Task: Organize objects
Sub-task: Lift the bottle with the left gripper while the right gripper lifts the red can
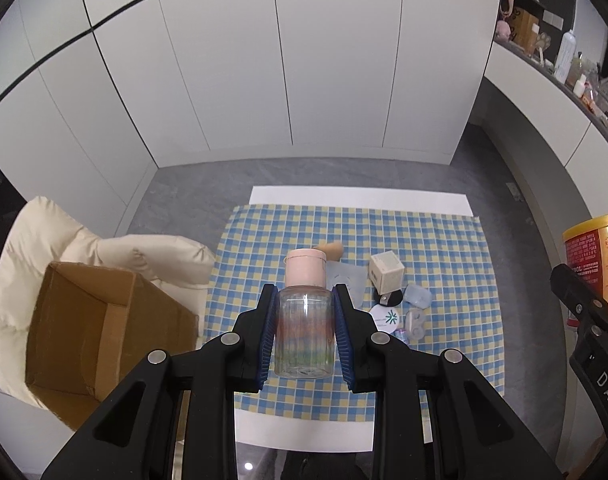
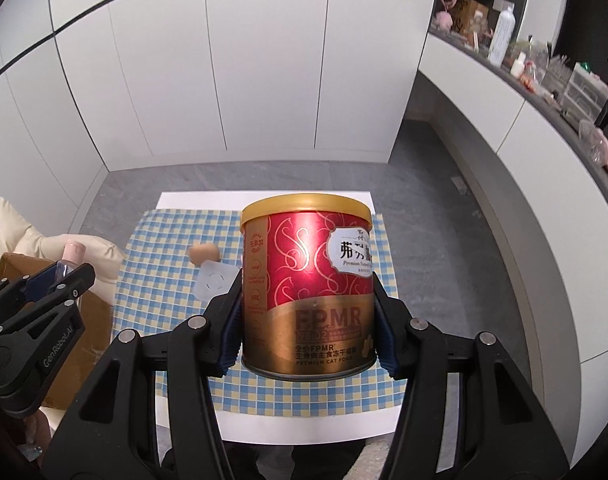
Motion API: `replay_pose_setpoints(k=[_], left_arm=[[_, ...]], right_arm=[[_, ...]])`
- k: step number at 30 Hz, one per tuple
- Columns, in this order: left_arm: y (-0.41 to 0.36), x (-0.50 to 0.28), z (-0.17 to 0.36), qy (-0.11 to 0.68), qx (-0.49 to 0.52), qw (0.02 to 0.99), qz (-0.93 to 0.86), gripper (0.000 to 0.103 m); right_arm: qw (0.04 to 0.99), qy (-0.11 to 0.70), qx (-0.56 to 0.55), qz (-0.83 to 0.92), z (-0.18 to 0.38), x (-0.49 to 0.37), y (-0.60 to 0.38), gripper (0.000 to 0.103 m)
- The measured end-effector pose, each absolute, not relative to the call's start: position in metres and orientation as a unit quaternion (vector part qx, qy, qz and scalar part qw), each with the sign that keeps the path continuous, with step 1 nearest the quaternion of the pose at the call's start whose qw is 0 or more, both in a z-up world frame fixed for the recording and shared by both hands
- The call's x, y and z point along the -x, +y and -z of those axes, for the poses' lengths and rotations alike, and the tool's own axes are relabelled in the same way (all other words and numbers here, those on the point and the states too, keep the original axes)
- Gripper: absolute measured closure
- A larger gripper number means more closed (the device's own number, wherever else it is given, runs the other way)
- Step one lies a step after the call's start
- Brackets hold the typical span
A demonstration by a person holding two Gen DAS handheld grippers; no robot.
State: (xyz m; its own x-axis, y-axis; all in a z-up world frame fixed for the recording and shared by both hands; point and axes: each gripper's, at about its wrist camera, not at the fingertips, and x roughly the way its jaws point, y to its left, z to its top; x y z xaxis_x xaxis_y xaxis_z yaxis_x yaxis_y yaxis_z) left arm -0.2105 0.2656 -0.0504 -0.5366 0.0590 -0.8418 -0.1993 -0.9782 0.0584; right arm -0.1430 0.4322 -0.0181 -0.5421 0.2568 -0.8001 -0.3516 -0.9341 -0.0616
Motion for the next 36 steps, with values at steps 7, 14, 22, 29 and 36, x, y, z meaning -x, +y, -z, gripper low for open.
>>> replay_pose_setpoints(k=[7, 14, 22, 29, 36], left_arm=[[0.256, 0.197, 0.015, 0.061, 0.461, 0.078, -0.882, 0.076], [0.252, 0.180, -0.007, 0.057, 0.443, 0.083, -0.891, 0.076], [0.249, 0.166, -0.019, 0.059, 0.431, 0.081, -0.897, 0.076], [0.251, 0.153, -0.021, 0.063, 0.429, 0.090, -0.896, 0.076], [0.250, 0.145, -0.019, 0.057, 0.439, 0.101, -0.891, 0.076]], right_arm=[[0.168, 0.040, 0.441, -0.881, -0.007, 0.135, 0.422, 0.047], [0.149, 0.048, 0.444, -0.882, -0.020, 0.123, 0.417, 0.047], [0.151, 0.048, 0.435, -0.887, -0.031, 0.111, 0.415, 0.047], [0.149, 0.045, 0.434, -0.887, -0.034, 0.102, 0.414, 0.047], [0.144, 0.052, 0.433, -0.888, -0.035, 0.087, 0.415, 0.047]])
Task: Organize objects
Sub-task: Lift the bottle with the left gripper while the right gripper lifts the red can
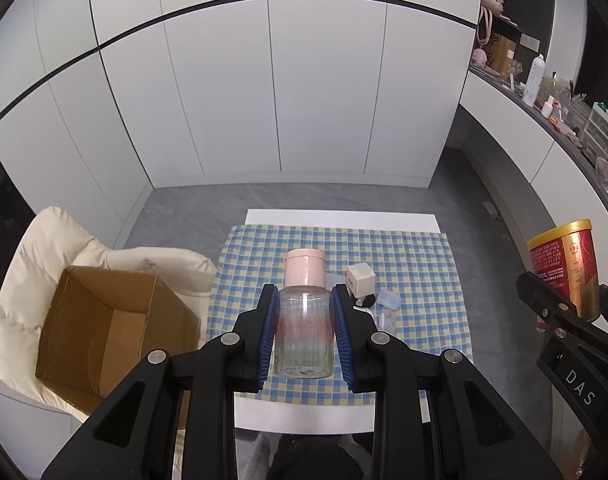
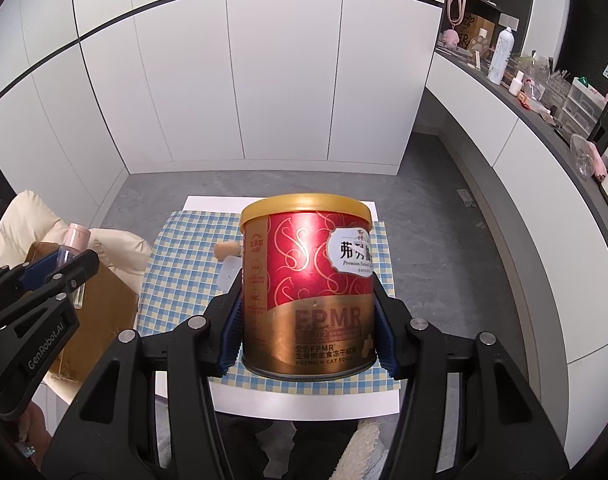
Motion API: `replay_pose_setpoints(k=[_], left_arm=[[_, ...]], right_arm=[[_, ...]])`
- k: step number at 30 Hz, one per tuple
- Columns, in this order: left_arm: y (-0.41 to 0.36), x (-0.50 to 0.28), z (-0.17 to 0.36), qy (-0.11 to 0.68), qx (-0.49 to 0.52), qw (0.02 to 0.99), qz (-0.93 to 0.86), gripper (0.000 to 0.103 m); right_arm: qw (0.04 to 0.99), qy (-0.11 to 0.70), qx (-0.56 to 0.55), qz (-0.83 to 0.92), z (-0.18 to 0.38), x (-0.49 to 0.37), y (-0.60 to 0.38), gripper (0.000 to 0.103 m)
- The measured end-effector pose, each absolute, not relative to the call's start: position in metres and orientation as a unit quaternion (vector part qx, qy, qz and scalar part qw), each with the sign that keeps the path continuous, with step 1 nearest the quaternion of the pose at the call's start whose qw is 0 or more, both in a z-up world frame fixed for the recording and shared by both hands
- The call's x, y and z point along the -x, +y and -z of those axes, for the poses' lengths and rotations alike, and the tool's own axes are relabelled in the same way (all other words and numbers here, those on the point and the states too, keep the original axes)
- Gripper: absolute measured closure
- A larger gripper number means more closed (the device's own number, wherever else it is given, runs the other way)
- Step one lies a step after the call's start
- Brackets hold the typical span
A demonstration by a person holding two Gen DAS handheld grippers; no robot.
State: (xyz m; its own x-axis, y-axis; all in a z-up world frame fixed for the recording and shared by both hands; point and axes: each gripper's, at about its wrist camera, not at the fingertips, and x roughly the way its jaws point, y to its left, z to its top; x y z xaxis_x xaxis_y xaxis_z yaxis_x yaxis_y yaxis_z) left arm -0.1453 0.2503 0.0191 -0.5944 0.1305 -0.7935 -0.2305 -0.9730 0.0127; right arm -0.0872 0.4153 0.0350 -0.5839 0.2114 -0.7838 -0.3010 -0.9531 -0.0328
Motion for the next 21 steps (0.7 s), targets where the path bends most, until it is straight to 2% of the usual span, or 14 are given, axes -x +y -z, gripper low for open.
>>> replay_pose_setpoints(k=[8, 21], left_arm=[[0.245, 0.121, -0.021, 0.048, 0.428, 0.093, -0.898, 0.076], [0.237, 0.071, -0.012, 0.074, 0.420, 0.089, -0.900, 0.076]], right_arm=[[0.148, 0.060, 0.431, -0.888, -0.032, 0.066, 0.415, 0.047], [0.143, 0.071, 0.431, -0.888, -0.014, 0.016, 0.405, 0.047]])
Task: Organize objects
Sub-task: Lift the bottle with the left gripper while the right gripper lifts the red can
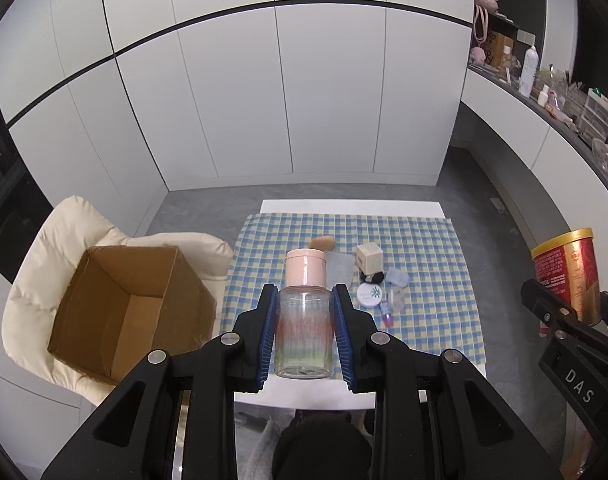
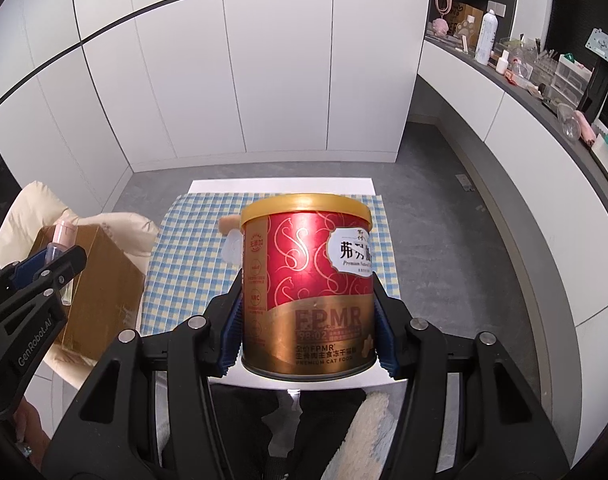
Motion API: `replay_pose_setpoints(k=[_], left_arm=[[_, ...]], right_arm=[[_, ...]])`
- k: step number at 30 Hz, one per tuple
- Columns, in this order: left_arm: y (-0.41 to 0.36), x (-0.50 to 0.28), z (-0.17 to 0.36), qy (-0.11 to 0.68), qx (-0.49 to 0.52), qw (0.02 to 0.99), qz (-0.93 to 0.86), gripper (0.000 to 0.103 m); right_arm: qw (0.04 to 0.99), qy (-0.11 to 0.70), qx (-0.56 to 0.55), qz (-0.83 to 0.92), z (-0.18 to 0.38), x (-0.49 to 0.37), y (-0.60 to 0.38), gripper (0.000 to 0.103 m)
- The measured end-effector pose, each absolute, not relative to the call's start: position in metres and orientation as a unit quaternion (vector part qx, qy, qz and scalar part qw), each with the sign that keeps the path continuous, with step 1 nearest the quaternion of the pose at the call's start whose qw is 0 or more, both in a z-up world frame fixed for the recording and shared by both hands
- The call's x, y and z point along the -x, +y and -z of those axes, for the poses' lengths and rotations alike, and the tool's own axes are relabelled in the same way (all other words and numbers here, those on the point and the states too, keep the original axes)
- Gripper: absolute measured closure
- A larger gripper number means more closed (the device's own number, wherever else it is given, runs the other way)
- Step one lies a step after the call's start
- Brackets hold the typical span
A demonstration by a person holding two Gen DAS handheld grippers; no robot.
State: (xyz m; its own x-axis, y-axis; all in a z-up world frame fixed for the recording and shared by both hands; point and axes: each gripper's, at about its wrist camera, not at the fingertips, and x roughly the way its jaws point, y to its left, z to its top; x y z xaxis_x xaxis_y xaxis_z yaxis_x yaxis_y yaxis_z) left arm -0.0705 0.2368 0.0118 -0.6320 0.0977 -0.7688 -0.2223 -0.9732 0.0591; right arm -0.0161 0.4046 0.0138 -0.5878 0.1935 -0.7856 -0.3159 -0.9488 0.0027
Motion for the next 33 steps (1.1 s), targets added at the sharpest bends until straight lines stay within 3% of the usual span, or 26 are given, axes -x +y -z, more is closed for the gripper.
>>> replay_pose_setpoints(k=[22, 33], left_arm=[[0.212, -0.031, 0.002, 0.081, 0.399, 0.110, -0.907, 0.076], [0.191, -0.059, 0.038, 0.092, 0.416, 0.099, -0.899, 0.076]], right_arm=[[0.141, 0.073, 0.413, -0.897, 0.016, -0.088, 0.377, 0.047], [0.136, 0.071, 0.419, -0.895, 0.035, -0.131, 0.370, 0.047]])
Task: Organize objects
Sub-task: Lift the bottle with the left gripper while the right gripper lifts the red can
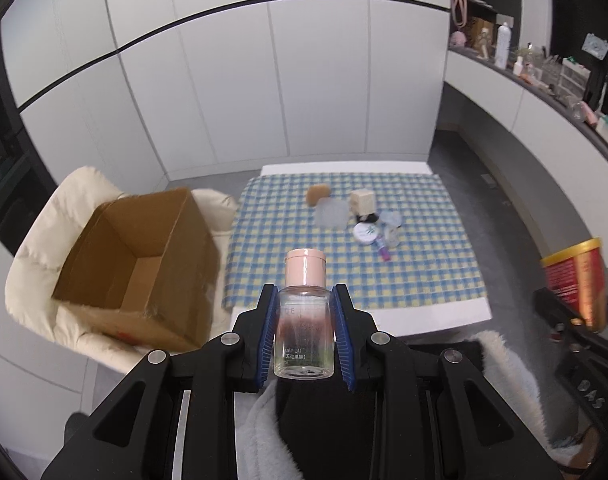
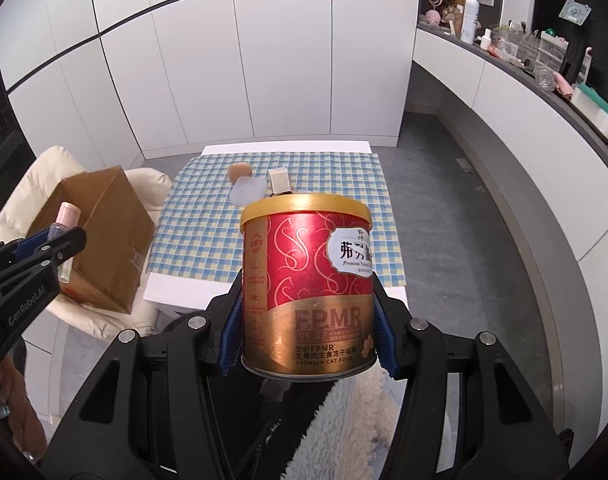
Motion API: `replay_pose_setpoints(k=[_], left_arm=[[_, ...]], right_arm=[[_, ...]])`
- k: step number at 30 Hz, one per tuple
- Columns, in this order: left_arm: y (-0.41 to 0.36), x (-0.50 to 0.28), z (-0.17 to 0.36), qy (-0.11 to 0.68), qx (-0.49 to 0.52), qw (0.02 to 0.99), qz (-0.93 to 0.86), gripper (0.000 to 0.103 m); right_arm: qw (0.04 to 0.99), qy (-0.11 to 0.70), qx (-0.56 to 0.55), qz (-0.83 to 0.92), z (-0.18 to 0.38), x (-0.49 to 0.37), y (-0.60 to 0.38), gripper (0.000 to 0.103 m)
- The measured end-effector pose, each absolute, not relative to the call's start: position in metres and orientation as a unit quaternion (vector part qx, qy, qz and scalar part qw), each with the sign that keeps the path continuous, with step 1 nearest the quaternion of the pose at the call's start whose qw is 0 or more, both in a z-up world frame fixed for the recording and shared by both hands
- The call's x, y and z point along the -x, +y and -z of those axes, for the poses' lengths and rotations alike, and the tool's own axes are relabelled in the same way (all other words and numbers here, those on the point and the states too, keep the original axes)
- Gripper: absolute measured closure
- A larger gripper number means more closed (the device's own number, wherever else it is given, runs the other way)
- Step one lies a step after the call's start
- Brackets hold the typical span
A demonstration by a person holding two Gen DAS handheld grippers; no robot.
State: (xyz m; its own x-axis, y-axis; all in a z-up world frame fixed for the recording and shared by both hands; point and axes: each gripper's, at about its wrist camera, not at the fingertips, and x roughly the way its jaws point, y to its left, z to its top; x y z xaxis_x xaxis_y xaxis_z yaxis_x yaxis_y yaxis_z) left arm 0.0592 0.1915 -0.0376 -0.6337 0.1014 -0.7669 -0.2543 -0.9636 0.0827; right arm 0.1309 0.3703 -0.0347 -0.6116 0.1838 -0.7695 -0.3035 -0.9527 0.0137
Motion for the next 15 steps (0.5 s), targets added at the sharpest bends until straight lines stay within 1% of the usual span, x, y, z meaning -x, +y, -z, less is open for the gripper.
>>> replay_pose_setpoints(k=[8, 15], left_arm=[[0.156, -0.077, 0.055, 0.075, 0.431, 0.091, -0.894, 0.076], [0.148, -0.098, 0.057, 0.086, 0.425, 0.092, -0.897, 0.076]], right_arm=[[0.122, 0.063, 0.427, -0.894, 0.050, -0.159, 0.357, 0.047], [0.113, 0.055, 0.430, -0.894, 0.052, -0.166, 0.346, 0.047]])
